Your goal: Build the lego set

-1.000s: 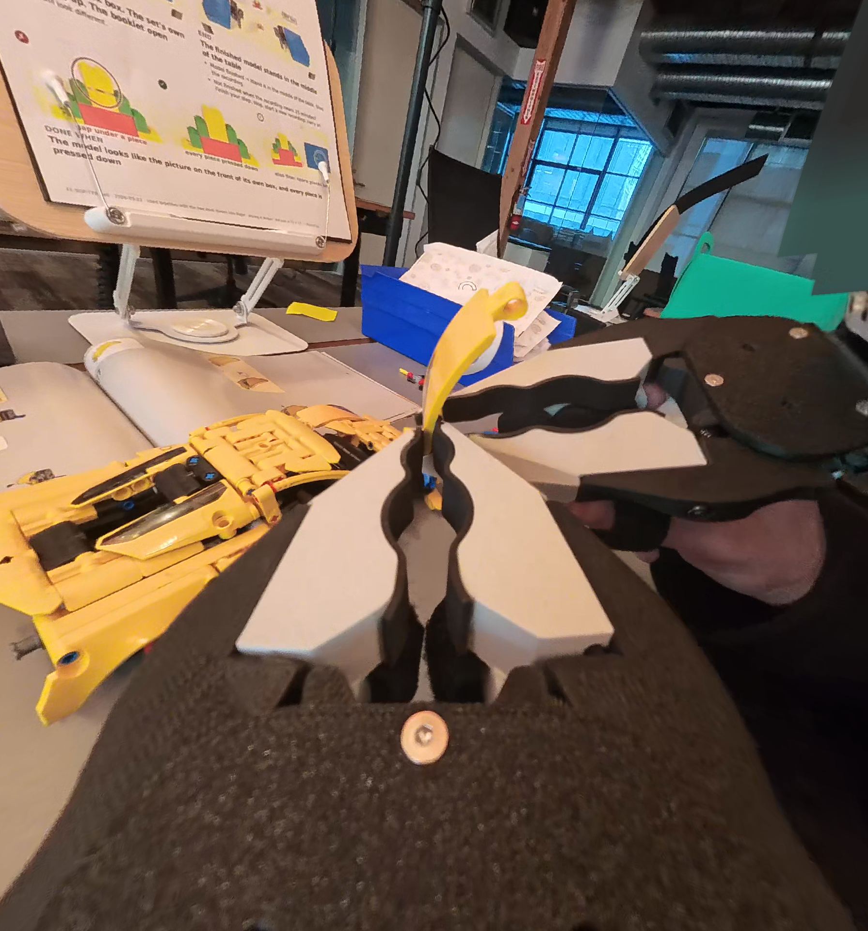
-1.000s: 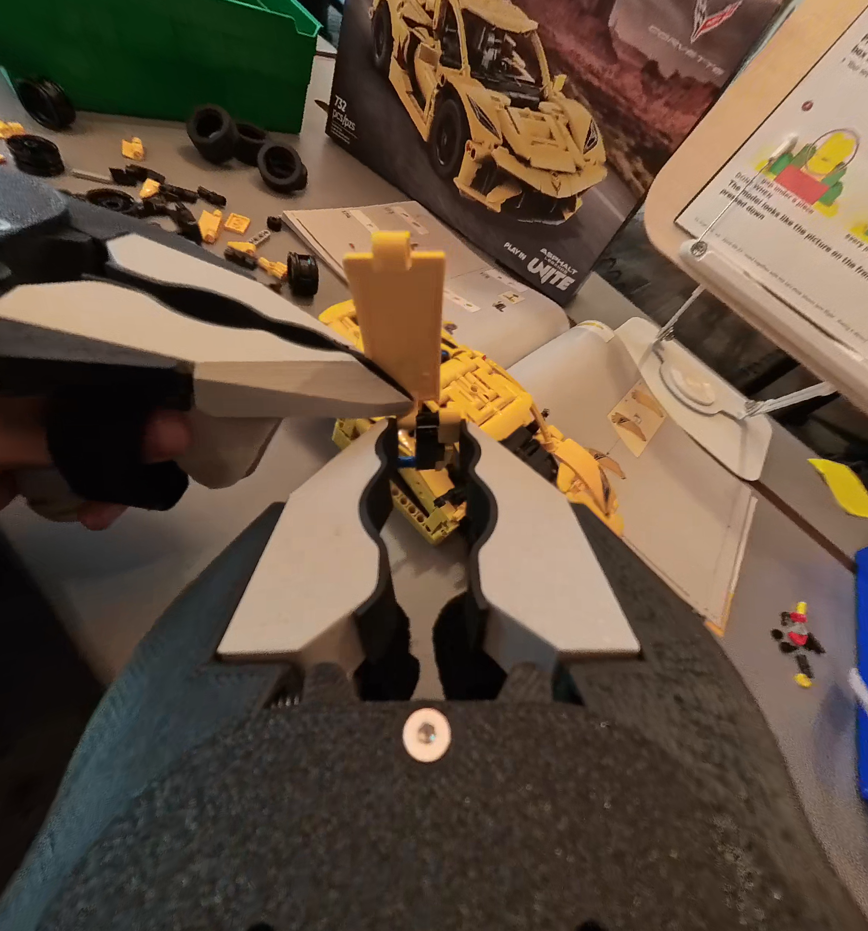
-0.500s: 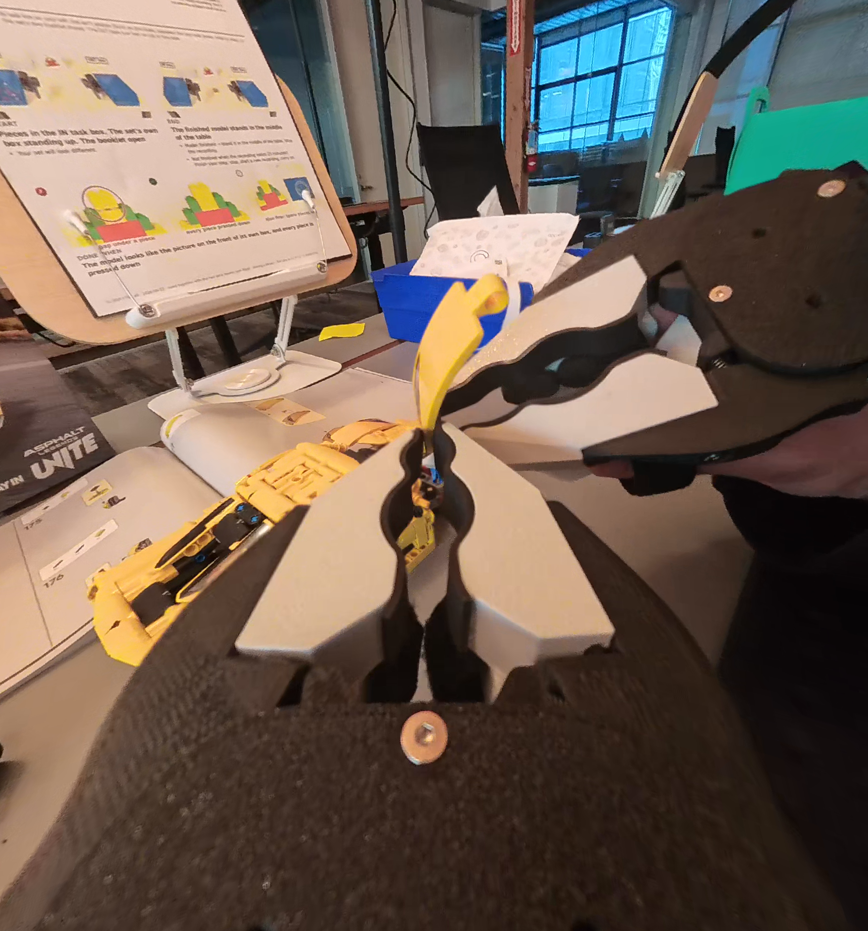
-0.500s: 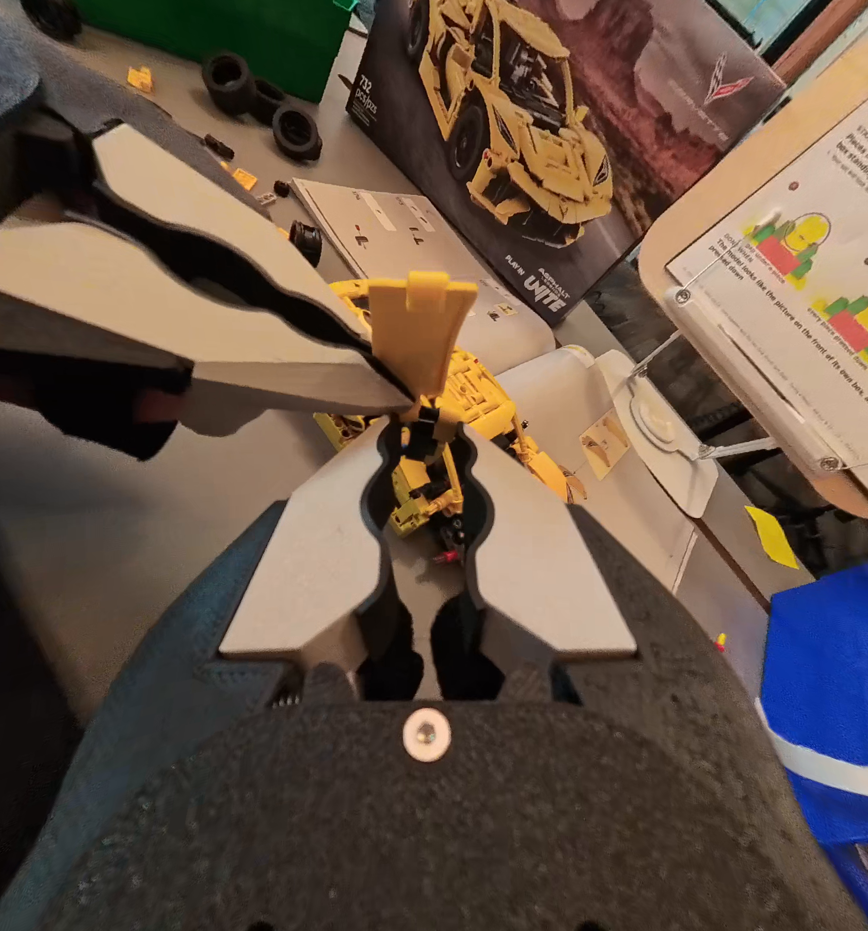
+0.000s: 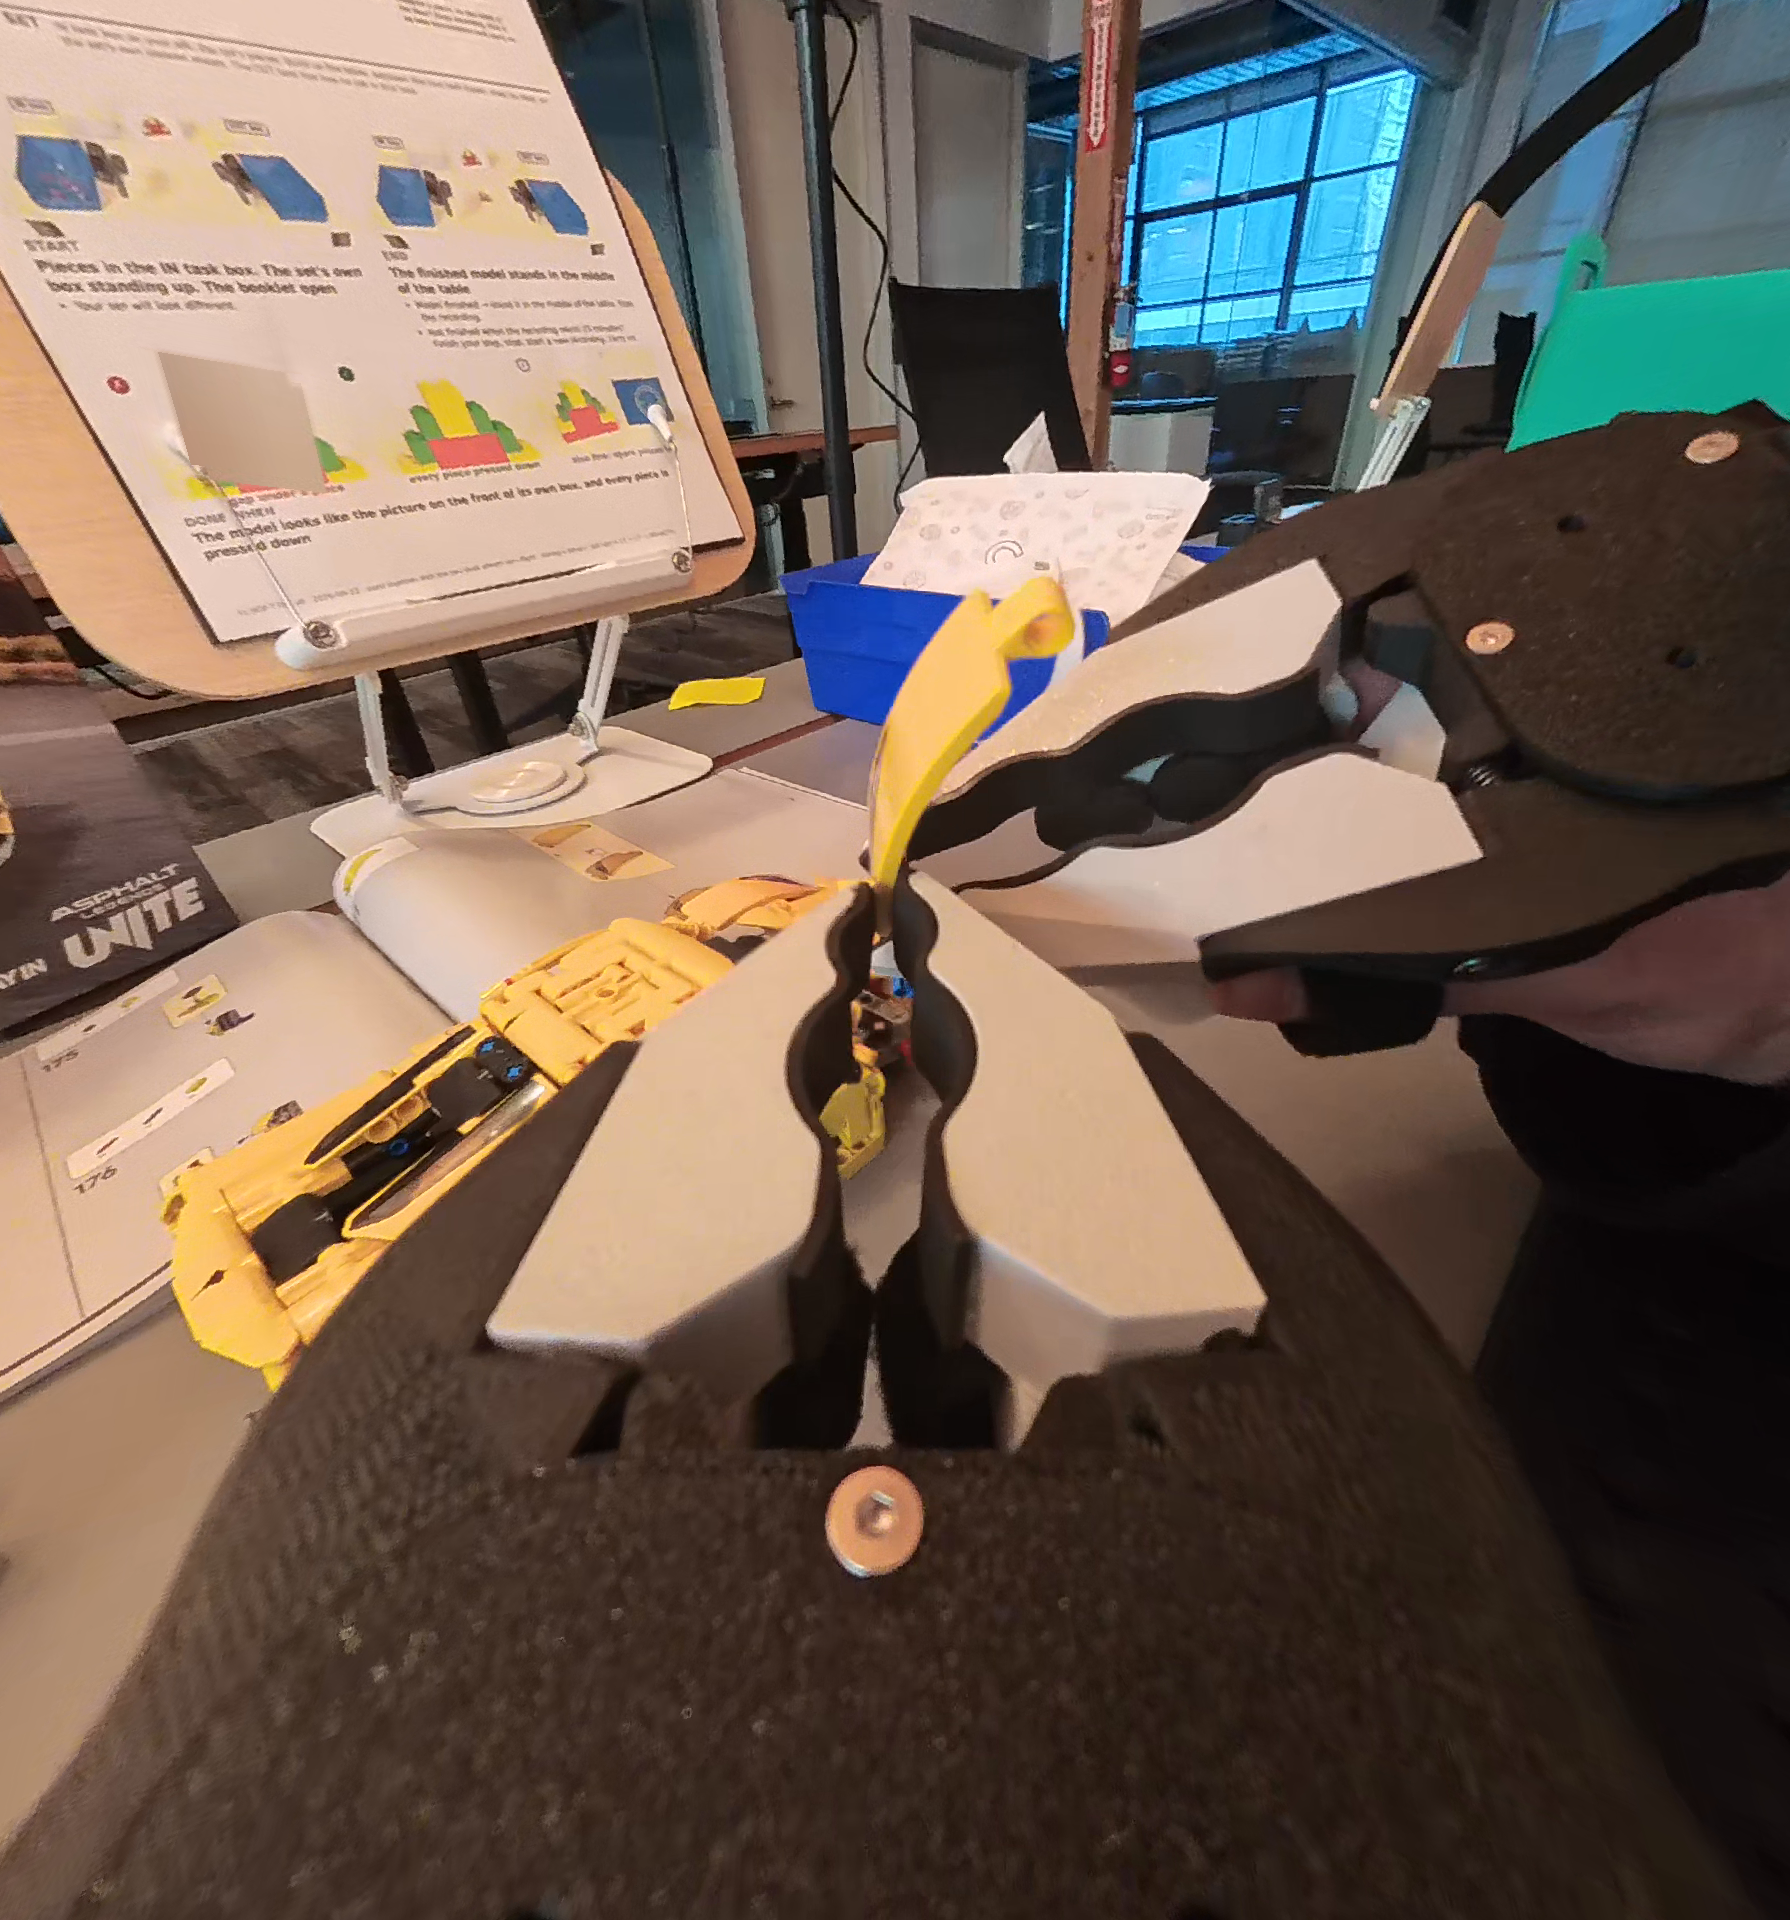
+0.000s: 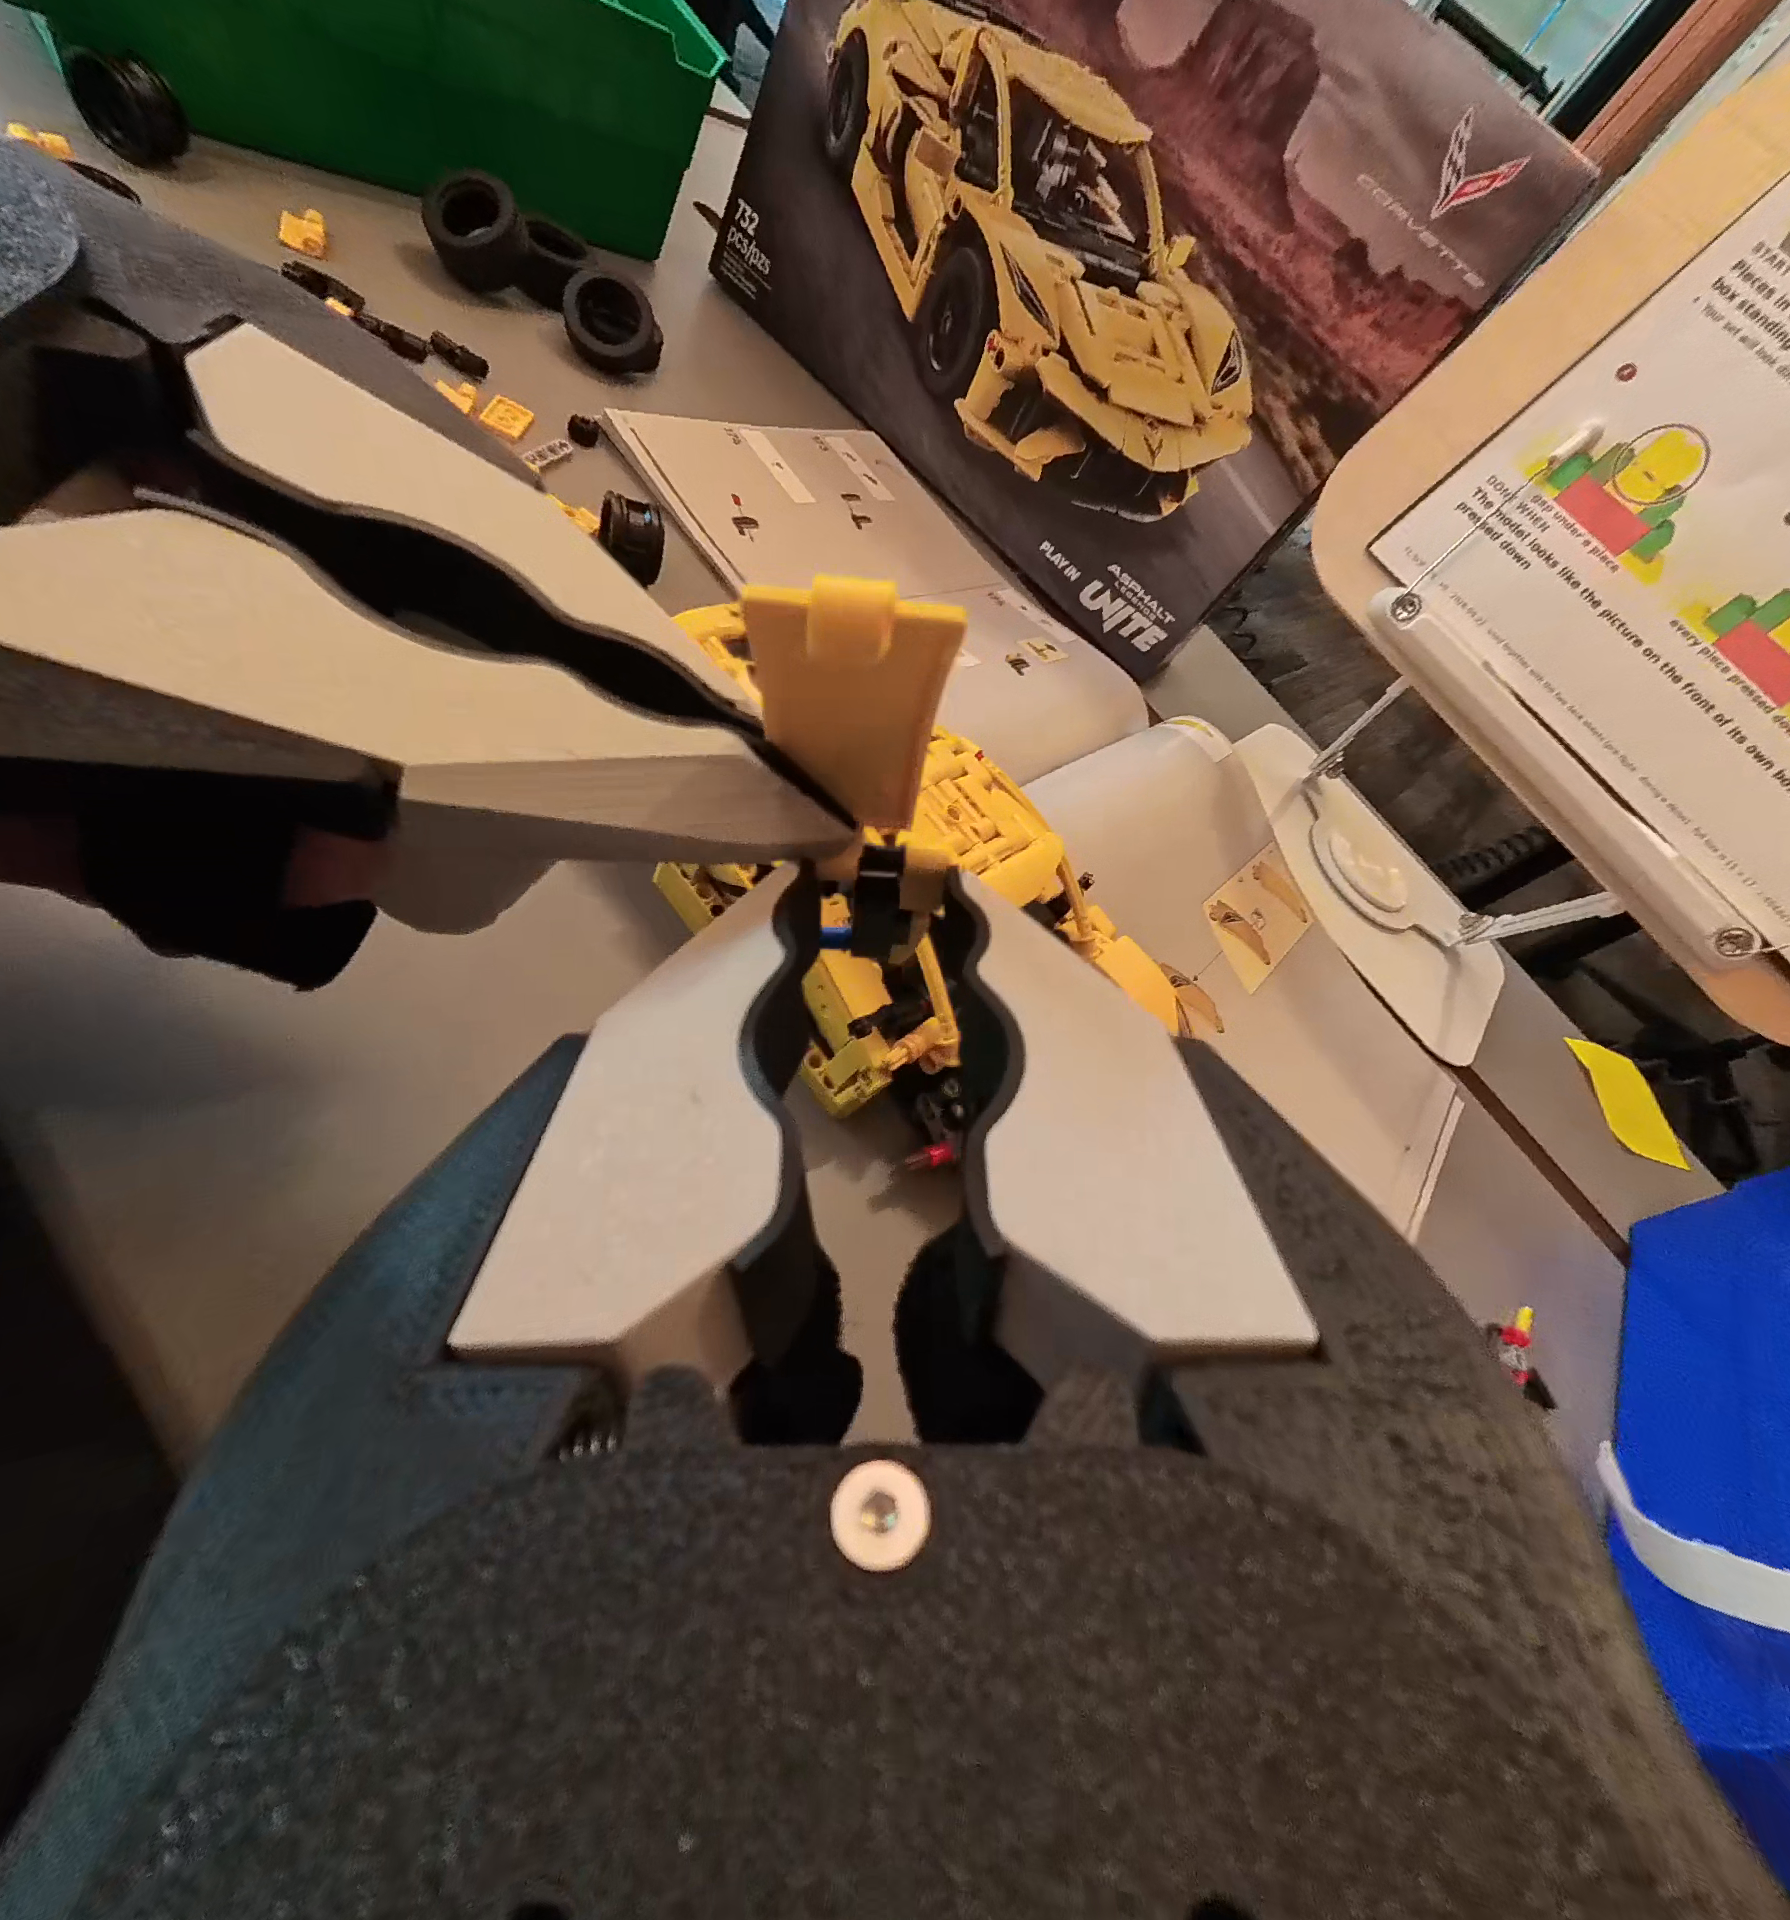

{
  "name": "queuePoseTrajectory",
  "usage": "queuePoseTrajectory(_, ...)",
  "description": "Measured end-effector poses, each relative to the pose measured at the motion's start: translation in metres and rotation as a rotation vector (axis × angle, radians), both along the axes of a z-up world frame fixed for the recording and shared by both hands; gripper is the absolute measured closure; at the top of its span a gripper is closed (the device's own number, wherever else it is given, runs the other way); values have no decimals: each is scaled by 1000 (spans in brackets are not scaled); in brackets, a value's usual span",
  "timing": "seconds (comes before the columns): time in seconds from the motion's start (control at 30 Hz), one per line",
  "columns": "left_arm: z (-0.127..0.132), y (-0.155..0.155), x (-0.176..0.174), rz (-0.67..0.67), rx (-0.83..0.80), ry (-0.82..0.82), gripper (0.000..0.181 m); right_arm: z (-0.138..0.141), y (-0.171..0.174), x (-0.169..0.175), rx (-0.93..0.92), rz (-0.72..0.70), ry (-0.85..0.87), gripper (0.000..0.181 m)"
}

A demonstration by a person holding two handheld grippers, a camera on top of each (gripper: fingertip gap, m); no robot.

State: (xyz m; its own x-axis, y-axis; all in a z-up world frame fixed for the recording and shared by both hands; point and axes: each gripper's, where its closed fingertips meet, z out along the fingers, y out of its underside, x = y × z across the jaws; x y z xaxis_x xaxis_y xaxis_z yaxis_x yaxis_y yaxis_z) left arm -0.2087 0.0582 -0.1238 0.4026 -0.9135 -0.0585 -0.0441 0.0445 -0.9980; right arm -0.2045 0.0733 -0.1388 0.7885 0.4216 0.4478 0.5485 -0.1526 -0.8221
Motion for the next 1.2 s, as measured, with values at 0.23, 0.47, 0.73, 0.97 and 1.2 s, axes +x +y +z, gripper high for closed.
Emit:
queuePoseTrajectory(0.23,2,4,-2,-59,-209,-125,179,3,2,-1,62,9,-28,160)
queuePoseTrajectory(0.47,-1,3,-1,-25,-135,-74,179,0,1,1,41,-10,-66,161)
queuePoseTrajectory(0.73,4,1,-4,-45,-125,-102,179,4,-3,0,74,19,-134,166)
queuePoseTrajectory(0.97,11,-6,-5,-150,-164,-158,179,13,-7,-1,146,68,-87,166)
queuePoseTrajectory(1.2,9,-2,-4,-82,-155,-142,179,9,-4,-3,145,43,-82,155)
